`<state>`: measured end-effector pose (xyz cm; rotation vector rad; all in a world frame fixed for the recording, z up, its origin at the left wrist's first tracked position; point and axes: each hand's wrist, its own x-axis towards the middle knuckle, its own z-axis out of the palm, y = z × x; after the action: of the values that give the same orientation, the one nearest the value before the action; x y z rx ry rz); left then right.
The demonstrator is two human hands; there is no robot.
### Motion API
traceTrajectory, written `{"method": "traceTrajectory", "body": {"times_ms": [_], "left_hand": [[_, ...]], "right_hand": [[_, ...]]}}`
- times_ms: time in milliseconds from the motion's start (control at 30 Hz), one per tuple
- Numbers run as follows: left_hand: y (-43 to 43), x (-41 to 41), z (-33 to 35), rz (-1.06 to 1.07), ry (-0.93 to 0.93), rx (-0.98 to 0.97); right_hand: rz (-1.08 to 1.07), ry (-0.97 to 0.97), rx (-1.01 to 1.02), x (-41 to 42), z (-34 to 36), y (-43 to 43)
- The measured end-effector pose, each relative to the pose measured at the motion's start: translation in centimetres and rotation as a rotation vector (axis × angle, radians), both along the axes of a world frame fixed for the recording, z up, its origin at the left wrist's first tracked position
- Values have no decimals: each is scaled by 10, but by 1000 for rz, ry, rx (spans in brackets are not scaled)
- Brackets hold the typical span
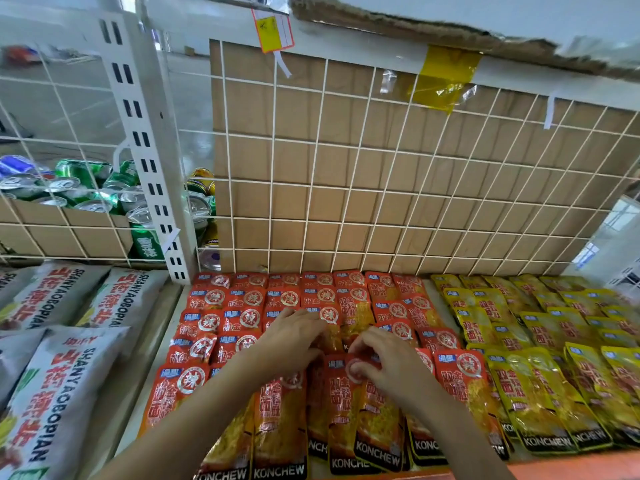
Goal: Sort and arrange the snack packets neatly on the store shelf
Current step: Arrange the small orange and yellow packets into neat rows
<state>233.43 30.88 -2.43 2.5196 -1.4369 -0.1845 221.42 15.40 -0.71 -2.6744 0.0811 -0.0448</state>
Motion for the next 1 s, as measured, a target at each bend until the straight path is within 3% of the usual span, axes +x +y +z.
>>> {"method": "traceTrajectory", "body": {"times_ms": [300, 600, 1000], "left_hand": [[-4, 11, 6, 120, 181, -170], [-3, 28, 12, 134, 337, -127], [-3, 37, 13, 41, 341, -80]], "right_hand": [[6, -3, 10, -2, 2, -5], [3, 29, 20, 0, 5, -5], [-9, 51, 23, 3, 3, -4]]}}
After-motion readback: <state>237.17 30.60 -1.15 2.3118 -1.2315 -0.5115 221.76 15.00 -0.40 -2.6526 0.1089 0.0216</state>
